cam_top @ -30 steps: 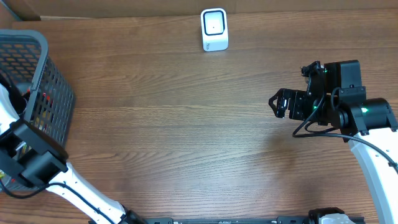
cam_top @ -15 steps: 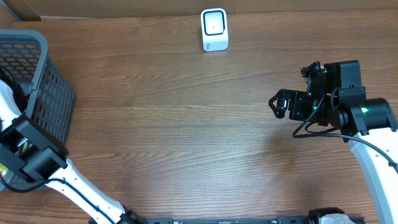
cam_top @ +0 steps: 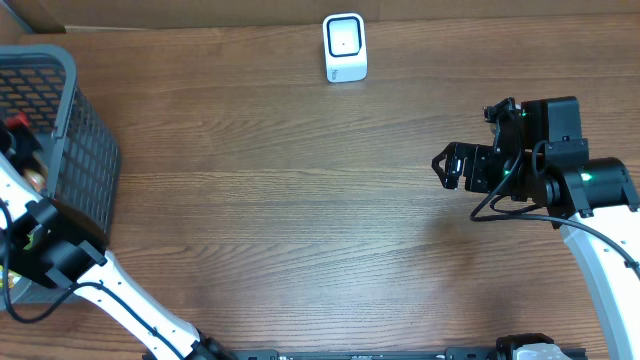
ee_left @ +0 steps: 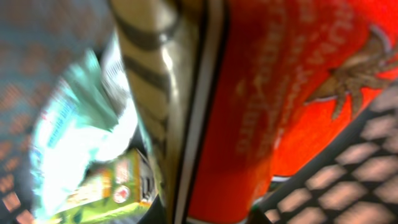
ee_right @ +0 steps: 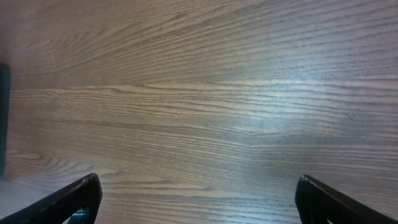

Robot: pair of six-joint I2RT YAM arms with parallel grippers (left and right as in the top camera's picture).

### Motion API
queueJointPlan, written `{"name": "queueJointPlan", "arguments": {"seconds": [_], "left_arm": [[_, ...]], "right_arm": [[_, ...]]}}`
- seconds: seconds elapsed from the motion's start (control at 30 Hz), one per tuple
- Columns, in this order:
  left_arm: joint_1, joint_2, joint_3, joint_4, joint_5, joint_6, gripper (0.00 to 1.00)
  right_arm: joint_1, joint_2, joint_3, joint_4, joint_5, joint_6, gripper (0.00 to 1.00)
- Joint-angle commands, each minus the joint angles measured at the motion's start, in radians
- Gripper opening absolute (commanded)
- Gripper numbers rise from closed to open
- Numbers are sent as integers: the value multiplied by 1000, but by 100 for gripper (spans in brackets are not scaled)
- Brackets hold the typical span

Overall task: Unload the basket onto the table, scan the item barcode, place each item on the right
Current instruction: 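Grasp the red spaghetti package in the basket with the left gripper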

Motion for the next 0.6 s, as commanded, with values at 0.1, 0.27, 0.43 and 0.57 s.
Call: {"name": "queueJointPlan", "arguments": {"seconds": [0.1, 0.27, 0.43, 0.57], "left_arm": [[-9, -72, 260, -23, 170, -44, 4], [-17, -143, 351, -3, 256, -34, 4], [-46, -253, 369, 32, 261, -14, 4], [-84, -365, 369, 60, 260, -6, 4]], "right_arm": [[5, -7, 19, 10, -2, -4, 100], [5, -7, 19, 10, -2, -3, 100], [5, -7, 19, 11, -2, -3, 100], [5, -7, 19, 11, -2, -3, 100]]}}
